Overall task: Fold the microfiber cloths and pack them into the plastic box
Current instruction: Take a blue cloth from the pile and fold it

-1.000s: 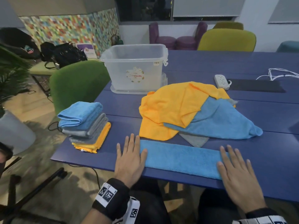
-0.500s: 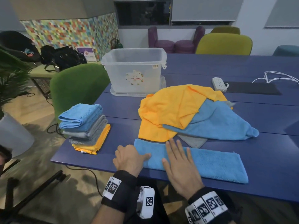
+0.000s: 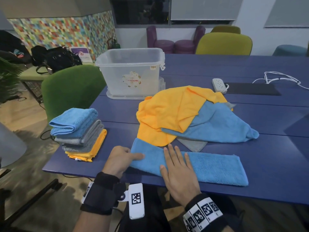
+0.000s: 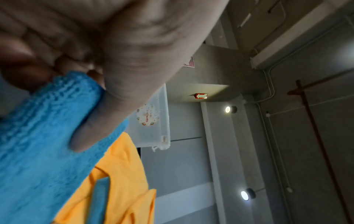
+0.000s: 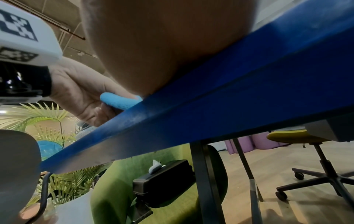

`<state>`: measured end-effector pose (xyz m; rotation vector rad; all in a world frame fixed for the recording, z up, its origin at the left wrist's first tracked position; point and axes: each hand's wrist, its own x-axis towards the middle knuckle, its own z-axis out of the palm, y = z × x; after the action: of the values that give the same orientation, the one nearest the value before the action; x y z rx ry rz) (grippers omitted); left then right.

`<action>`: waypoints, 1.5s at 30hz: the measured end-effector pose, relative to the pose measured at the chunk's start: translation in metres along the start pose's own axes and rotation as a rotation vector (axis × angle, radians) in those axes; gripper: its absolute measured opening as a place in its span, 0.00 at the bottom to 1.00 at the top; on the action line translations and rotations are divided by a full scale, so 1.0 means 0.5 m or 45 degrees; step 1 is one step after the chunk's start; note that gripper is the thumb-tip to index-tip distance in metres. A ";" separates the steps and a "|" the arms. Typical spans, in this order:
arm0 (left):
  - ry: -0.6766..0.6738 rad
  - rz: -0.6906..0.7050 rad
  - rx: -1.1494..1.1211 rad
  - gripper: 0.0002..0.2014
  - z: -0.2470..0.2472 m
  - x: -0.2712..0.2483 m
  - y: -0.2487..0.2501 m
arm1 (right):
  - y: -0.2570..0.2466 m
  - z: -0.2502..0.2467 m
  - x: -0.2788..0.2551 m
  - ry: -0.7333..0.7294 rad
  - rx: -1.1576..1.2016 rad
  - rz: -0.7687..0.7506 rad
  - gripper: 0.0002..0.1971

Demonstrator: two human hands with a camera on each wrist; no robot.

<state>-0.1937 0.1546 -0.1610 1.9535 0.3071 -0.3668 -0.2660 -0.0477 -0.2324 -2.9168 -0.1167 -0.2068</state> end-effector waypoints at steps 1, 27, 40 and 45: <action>-0.008 0.038 -0.055 0.18 -0.002 -0.004 0.005 | 0.000 0.001 0.001 0.000 0.002 0.003 0.31; 0.019 0.877 0.275 0.11 0.226 -0.098 0.058 | 0.113 -0.158 0.028 -0.052 1.571 0.696 0.09; -0.179 1.131 1.146 0.31 0.277 -0.057 -0.029 | 0.128 -0.126 0.009 -0.028 1.476 0.727 0.09; -0.134 1.148 1.265 0.32 0.282 -0.062 -0.033 | 0.170 -0.159 -0.042 0.281 0.700 0.762 0.10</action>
<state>-0.2446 0.0302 -0.2164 2.7425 -0.9944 0.0115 -0.2892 -0.1494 -0.1762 -2.2386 0.6224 -0.3270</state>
